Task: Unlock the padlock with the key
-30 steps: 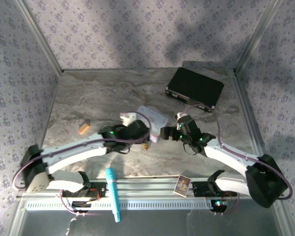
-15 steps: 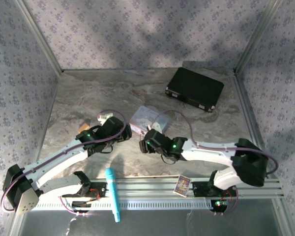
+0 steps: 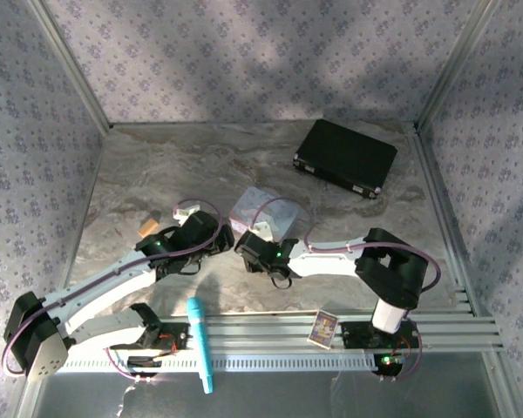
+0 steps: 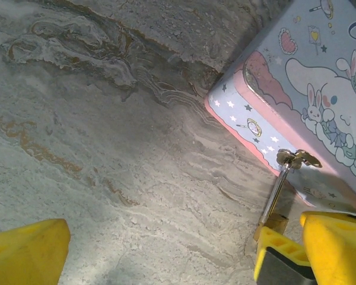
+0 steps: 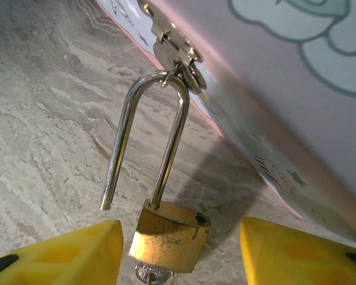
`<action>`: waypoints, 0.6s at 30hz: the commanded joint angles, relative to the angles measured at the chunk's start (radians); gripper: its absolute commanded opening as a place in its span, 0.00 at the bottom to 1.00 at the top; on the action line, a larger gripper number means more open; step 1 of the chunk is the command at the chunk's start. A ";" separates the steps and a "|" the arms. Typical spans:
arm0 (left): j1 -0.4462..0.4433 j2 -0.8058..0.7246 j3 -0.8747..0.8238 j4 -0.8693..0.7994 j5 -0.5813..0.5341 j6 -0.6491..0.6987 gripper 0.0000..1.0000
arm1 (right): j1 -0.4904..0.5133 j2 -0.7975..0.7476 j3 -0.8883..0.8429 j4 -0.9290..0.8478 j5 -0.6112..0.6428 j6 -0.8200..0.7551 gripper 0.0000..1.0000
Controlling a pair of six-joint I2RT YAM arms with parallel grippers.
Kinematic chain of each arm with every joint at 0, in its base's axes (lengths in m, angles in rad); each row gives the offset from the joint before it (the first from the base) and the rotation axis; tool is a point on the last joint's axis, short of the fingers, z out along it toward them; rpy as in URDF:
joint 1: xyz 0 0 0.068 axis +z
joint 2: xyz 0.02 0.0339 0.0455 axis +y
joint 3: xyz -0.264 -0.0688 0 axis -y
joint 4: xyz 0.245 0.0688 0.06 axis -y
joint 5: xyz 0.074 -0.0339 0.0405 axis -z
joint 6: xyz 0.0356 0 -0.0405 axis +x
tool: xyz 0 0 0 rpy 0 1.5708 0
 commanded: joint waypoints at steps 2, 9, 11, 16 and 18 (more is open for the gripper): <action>0.001 -0.010 -0.016 0.015 -0.002 -0.010 1.00 | 0.005 0.049 0.048 -0.030 0.027 0.022 0.55; 0.001 -0.021 -0.034 0.018 -0.007 -0.023 1.00 | 0.018 0.088 0.083 -0.123 0.067 0.040 0.41; 0.002 -0.026 -0.038 0.017 -0.011 -0.021 1.00 | 0.022 0.076 0.069 -0.132 0.073 0.046 0.34; -0.026 -0.045 -0.055 0.022 -0.050 0.024 1.00 | 0.026 0.003 -0.019 -0.108 0.102 0.055 0.26; -0.036 -0.040 -0.048 0.020 -0.062 0.058 1.00 | 0.020 -0.032 -0.059 -0.088 0.098 0.050 0.26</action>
